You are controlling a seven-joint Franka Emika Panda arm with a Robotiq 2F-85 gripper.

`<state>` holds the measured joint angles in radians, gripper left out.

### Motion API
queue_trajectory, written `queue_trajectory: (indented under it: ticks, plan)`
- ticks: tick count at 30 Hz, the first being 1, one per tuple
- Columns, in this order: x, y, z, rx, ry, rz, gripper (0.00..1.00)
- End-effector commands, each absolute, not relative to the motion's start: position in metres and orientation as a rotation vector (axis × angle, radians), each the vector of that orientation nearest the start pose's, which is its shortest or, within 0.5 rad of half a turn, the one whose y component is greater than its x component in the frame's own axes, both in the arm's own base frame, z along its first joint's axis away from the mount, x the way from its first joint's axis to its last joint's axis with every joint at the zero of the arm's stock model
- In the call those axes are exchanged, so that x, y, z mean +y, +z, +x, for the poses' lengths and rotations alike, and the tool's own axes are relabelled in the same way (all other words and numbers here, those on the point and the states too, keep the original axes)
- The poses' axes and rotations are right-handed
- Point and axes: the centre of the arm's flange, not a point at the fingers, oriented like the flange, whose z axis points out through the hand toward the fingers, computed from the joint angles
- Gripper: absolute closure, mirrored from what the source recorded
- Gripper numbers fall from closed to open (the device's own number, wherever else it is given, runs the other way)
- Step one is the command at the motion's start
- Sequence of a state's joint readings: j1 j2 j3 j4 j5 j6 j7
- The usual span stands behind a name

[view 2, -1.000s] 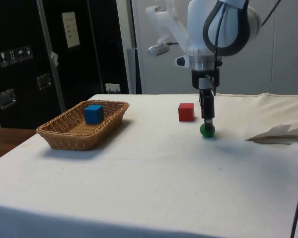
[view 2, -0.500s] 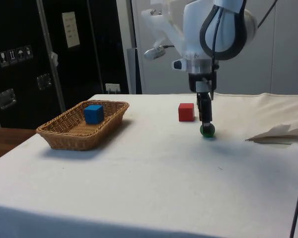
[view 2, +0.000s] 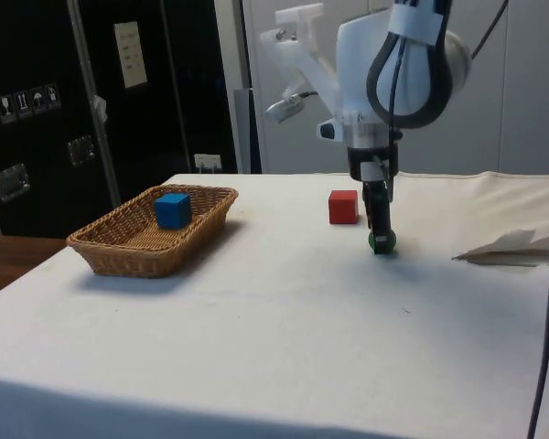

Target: Place all non-red objects into the basket.

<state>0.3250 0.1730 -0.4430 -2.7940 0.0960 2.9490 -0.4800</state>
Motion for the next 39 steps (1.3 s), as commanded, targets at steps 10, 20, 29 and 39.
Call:
queue_trajectory:
  ticks: [10, 20, 29, 39]
  plan:
    - [-0.079, 0.154, 0.367, -0.452, 0.027, -3.189, 0.0]
    - [-0.09, 0.156, 0.366, -0.464, 0.037, -3.191, 0.0]
    - [-0.095, 0.166, 0.367, -0.471, 0.016, -3.181, 0.0]
    - [-0.095, 0.164, 0.362, -0.467, 0.025, -3.181, 0.21]
